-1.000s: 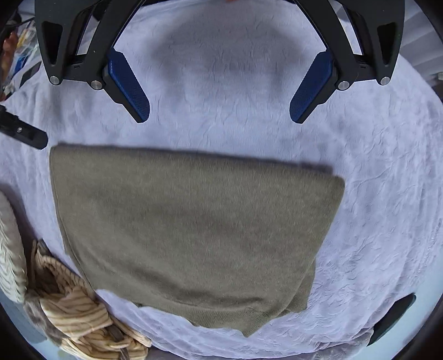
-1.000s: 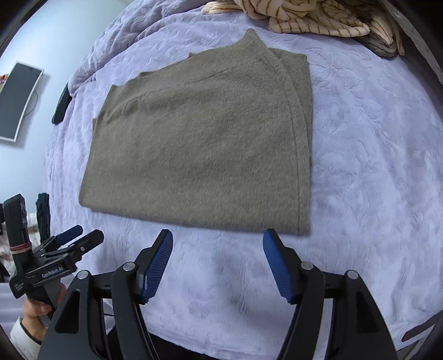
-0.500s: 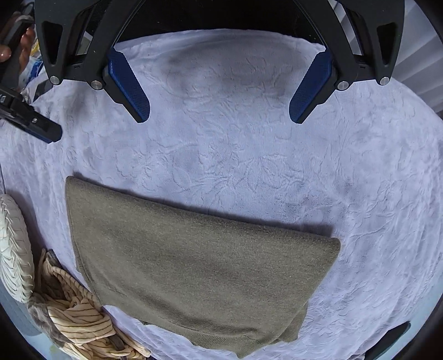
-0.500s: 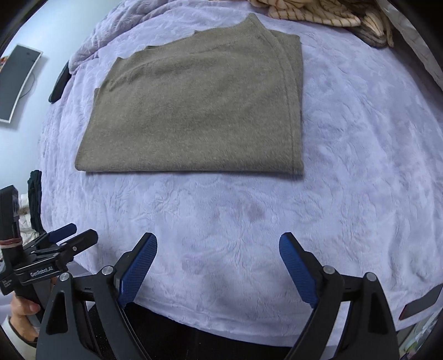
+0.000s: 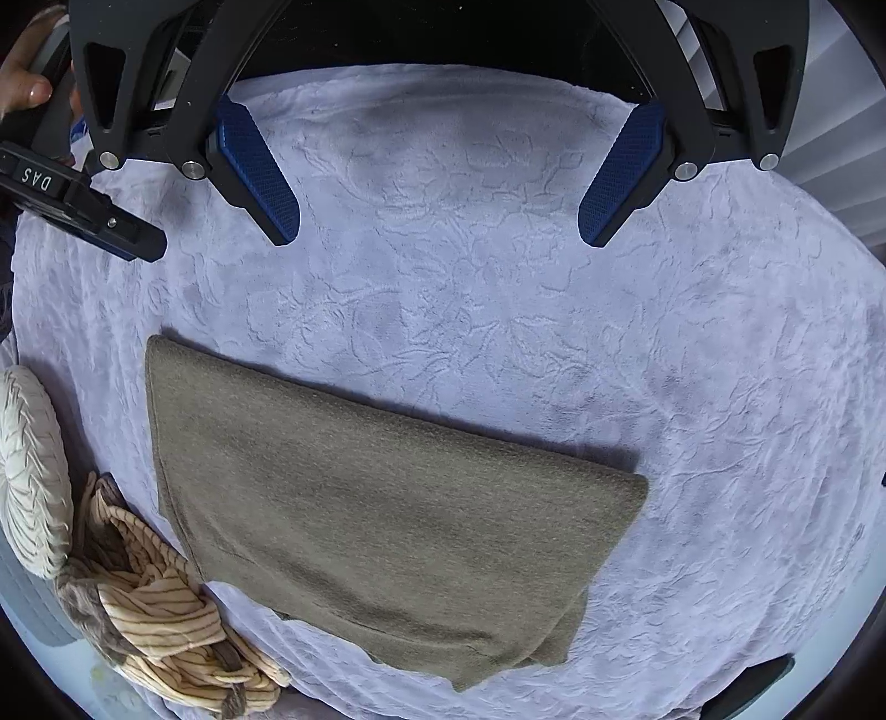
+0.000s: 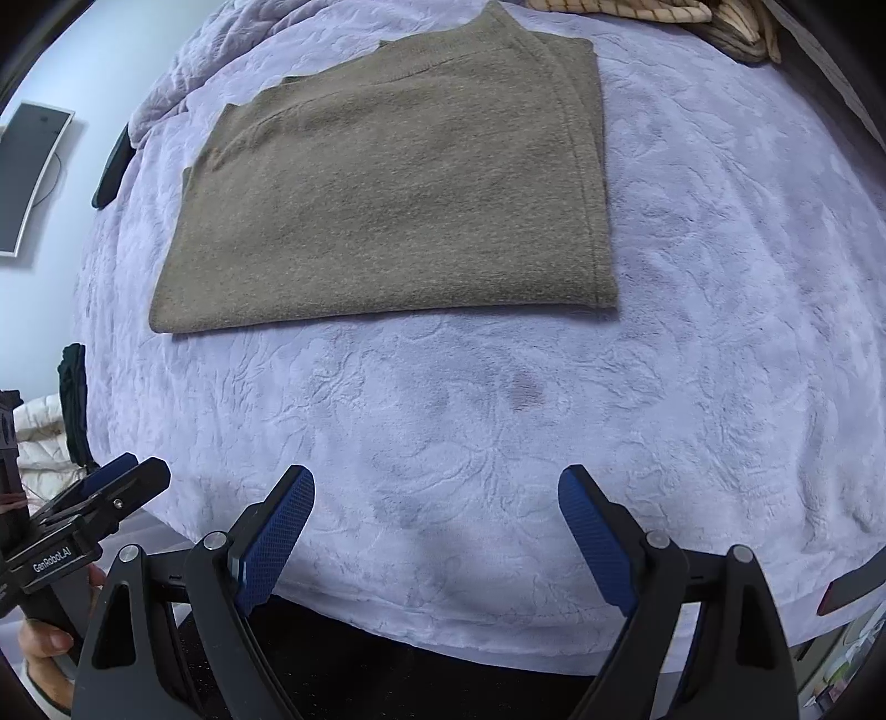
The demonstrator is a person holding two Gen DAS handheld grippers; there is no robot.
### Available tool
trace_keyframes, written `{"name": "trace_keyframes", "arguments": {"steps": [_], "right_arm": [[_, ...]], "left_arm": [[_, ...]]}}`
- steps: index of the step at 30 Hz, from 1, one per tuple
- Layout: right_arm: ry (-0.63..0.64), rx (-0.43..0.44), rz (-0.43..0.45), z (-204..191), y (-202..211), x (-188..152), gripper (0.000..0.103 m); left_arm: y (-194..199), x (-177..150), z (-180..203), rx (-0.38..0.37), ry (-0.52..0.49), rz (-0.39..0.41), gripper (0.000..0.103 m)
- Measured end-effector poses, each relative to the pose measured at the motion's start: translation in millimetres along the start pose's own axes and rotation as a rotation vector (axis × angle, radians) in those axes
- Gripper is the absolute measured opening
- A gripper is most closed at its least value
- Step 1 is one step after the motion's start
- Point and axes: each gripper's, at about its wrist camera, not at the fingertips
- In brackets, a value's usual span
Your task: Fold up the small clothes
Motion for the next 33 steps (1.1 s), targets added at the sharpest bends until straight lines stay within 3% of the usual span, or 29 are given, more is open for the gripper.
{"name": "trace_keyframes", "arguments": {"steps": [7, 18, 23, 33], "right_arm": [[0.010, -0.021, -0.003, -23.6, -4.0, -1.3, 0.092], [-0.094, -0.038, -0.002, -63.5, -23.3, -10.2, 0.092], [-0.116, -0.052, -0.004, -83.2, -30.8, -13.2, 0.092], [-0.115, -0.085, -0.026, -99.7, -40.8, -8.9, 0.092]], "left_arm": [[-1.0, 11.7, -16.7, -0.024, 0.001, 0.008, 0.101], [-15.1, 42.5, -50.1, -0.066, -0.097, -0.036, 0.101], [-16.6, 57.8, -73.3, -0.137, -0.071, -0.047, 0.101], [-31.8, 87.5, -131.3, -0.336, 0.077, -0.022, 0.101]]}}
Point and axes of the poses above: each gripper's, at about its wrist camera, not at the fingertips, and y roughly against the way its jaws point, z to its right, x to its top, and after that the axes turned 8 degrees about -z, right-handed
